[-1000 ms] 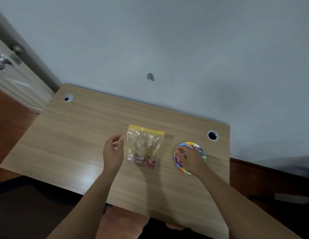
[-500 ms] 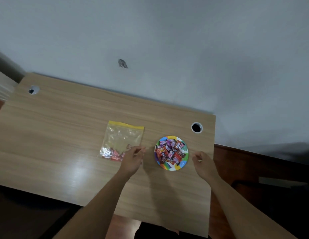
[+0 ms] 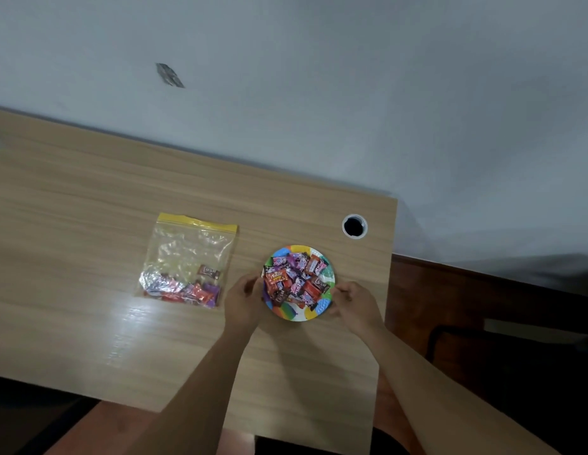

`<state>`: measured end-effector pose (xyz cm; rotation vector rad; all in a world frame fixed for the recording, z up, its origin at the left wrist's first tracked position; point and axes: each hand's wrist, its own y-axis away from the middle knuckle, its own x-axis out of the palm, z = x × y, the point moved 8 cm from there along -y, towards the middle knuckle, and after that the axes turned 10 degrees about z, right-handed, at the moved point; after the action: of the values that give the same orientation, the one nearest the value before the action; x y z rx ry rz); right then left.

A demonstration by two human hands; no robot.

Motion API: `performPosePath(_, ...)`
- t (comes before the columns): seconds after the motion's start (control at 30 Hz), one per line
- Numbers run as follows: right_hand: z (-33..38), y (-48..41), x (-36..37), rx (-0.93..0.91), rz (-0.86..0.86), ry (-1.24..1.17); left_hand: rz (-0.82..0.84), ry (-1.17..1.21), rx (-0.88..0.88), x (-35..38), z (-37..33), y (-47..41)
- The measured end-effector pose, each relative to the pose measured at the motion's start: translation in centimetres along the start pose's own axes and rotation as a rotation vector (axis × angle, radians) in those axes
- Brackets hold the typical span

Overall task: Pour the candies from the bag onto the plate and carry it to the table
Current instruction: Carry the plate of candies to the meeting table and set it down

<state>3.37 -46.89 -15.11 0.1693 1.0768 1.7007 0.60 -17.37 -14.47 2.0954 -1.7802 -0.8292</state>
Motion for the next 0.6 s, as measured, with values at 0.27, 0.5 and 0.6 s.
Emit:
performPosePath(0.27,-0.3,-0.5,0.1,-0.004,0.008,0.010,0.028,0.089,-0.070,0.8,0.7,0.9)
performPosePath(0.5,0.7,3.0,-0.7,-0.002,-0.032,-0.036,0.117,0.153,-0.027,0.1,-1.1,3.2)
performPosePath(0.6,1.3,5.7,-1.2,-0.011,-0.083,-0.097,0.154,0.173,-0.052,-0.4,-2.8,4.5)
